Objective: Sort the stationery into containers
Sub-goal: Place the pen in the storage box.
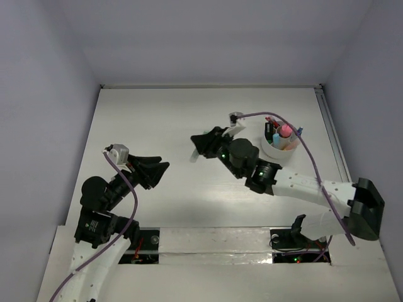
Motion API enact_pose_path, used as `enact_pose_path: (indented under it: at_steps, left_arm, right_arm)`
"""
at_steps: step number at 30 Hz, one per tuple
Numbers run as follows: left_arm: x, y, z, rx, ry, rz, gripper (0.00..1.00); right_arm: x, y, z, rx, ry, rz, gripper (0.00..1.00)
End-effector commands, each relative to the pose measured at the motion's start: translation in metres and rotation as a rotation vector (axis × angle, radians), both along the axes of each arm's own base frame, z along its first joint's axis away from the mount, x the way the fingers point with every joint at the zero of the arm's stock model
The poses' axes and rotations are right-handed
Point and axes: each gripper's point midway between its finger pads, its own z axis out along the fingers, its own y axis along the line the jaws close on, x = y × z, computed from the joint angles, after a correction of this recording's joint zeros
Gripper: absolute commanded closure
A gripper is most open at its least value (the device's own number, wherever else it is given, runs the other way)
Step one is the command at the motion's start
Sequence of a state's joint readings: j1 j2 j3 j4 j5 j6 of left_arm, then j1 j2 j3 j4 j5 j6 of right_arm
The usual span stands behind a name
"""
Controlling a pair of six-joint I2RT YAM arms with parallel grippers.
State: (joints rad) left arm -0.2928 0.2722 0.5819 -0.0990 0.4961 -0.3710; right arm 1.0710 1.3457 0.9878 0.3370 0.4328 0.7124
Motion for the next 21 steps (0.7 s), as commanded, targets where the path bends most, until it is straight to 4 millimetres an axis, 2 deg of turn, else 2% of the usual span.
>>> enact_pose_path:
  at_steps: [1, 2, 3, 4, 5, 6, 7, 8, 10, 14, 21]
  left_arm:
    - [-0.003, 0.002, 0.022, -0.029, -0.088, 0.008, 0.61]
    - [-0.003, 0.002, 0.022, -0.028, -0.088, 0.006, 0.61]
    - [-0.003, 0.002, 0.023, -0.029, -0.089, 0.008, 0.61]
    - [-0.003, 0.002, 0.022, -0.028, -0.086, 0.005, 0.61]
    - [-0.004, 0.002, 0.022, -0.029, -0.087, 0.003, 0.61]
    - [-0.003, 0.002, 0.021, -0.027, -0.085, 0.003, 0.61]
    - [-0.003, 0.001, 0.022, -0.028, -0.085, 0.0, 0.61]
    - [-0.004, 0.001, 0.022, -0.027, -0.087, -0.004, 0.61]
    - [-0.004, 0.0, 0.022, -0.028, -0.089, -0.009, 0.61]
    - [-0.006, 0.0, 0.023, -0.026, -0.095, -0.015, 0.62]
    - [-0.01, -0.002, 0.025, -0.024, -0.111, -0.031, 0.63]
  right_arm:
    - [0.026, -0.094, 0.013, -0.097, -0.064, -0.34, 0.93]
    - [0.031, -0.122, 0.012, -0.141, -0.075, -0.444, 0.93]
    - [0.033, -0.146, -0.002, -0.199, -0.068, -0.508, 0.93]
    - [0.034, -0.167, -0.003, -0.223, -0.069, -0.572, 0.93]
    - [0.029, -0.193, 0.007, -0.222, -0.088, -0.632, 0.93]
    - [0.029, -0.218, 0.005, -0.242, -0.086, -0.72, 0.93]
    - [0.033, -0.244, -0.007, -0.276, -0.077, -0.791, 0.93]
    - [0.029, -0.265, -0.001, -0.271, -0.091, -0.837, 0.94]
    - [0.034, -0.3, -0.009, -0.295, -0.088, -0.936, 0.94]
    - [0.044, -0.334, -0.013, -0.367, -0.084, -1.035, 0.94]
    - [0.073, -0.357, -0.037, -0.504, -0.053, -1.131, 0.95]
